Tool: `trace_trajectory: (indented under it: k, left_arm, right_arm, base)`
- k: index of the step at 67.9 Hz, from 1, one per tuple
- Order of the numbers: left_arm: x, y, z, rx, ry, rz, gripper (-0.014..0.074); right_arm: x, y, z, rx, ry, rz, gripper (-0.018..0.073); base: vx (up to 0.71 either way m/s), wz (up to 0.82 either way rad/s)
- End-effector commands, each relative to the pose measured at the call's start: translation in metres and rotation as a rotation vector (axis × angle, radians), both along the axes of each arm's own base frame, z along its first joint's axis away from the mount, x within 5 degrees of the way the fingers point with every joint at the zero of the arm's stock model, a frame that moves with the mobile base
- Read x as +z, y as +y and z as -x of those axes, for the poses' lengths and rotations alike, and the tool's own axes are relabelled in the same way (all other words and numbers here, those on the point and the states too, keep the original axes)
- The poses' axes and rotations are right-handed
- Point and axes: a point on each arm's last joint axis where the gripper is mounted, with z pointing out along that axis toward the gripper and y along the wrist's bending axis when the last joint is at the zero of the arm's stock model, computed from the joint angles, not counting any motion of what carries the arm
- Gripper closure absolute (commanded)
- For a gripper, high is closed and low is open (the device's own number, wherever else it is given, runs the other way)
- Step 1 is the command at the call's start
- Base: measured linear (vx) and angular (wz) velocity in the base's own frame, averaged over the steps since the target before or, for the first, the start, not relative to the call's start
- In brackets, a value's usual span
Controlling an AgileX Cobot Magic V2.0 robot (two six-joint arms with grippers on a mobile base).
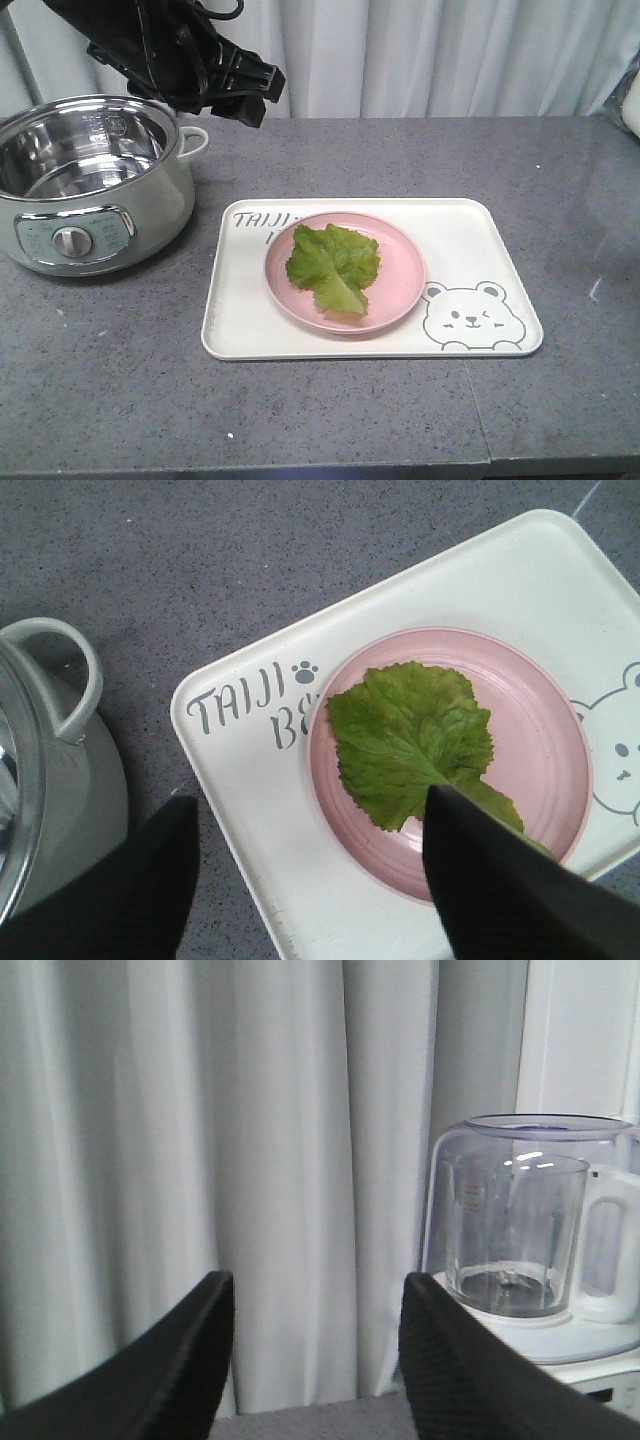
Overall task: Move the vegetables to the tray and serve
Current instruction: 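Lower both grippers toward the tray's short edges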
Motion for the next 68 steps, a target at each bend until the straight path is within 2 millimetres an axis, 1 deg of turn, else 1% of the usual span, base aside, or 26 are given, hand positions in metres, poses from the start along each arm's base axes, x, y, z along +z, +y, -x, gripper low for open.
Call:
trace_trajectory:
  k: [1, 8, 13, 20, 26, 30, 36, 42, 48, 57, 63, 68]
  left_arm:
    - [0.025, 0.005, 0.013, 0.001, -0.075, 0.049, 0.0136]
    - [0.025, 0.005, 0.013, 0.001, -0.075, 0.049, 0.0136]
    - [0.025, 0.005, 0.013, 0.001, -0.075, 0.049, 0.0136]
    - [0.025, 0.005, 0.013, 0.001, -0.075, 0.049, 0.0136]
    - [0.025, 0.005, 0.013, 0.001, -0.075, 0.049, 0.0136]
    - [0.025, 0.005, 0.013, 0.001, -0.075, 0.049, 0.0136]
    - [0.025, 0.005, 0.013, 0.001, -0.075, 0.049, 0.0136]
    - [0.025, 0.005, 0.013, 0.001, -0.075, 0.049, 0.0136]
    - [0.025, 0.005, 0.013, 0.001, -0.075, 0.049, 0.0136]
    - [0.025, 0.005, 0.013, 0.001, -0.075, 0.049, 0.0136]
    - [0.025, 0.005, 0.013, 0.001, -0.075, 0.049, 0.0136]
    - [0.025, 0.005, 0.013, 0.001, -0.075, 0.049, 0.0136]
  right_arm:
    - [0.019, 0.003, 0.009, -0.016, -0.057, 0.049, 0.0192]
    - [0.009, -0.001, 0.009, -0.051, 0.043, -0.006, 0.0192]
    - [0.0, -0.004, 0.01, -0.085, 0.128, -0.092, 0.0194]
    - [-0.012, -0.006, 0.013, -0.135, 0.263, -0.125, 0.0214]
    - [-0.021, 0.004, 0.012, -0.122, 0.372, -0.094, 0.024]
    - [-0.025, 0.015, 0.01, -0.09, 0.426, -0.05, 0.0258]
    - [-0.03, 0.036, 0.007, -0.017, 0.487, -0.018, 0.0275]
    - [-0.034, 0.051, 0.007, 0.049, 0.54, -0.019, 0.0275]
    - [-0.038, 0.059, 0.008, 0.104, 0.575, -0.059, 0.027]
    - [-0.044, 0.069, 0.011, 0.219, 0.65, -0.094, 0.0218]
    - [-0.045, 0.075, 0.011, 0.285, 0.664, -0.066, 0.0151]
    - [-0.044, 0.076, 0.011, 0.308, 0.656, -0.048, 0.0098]
  base:
    - [0.0, 0.0]
    - [0.0, 0.0]
    - [0.0, 0.0]
    - [0.0, 0.0]
    - [0.0, 0.0]
    - [0.0, 0.0]
    - [0.0, 0.0]
    - [0.0, 0.0]
    - [0.0, 0.0]
    - [0.0, 0.0]
    - [0.0, 0.0]
    - [0.0, 0.0]
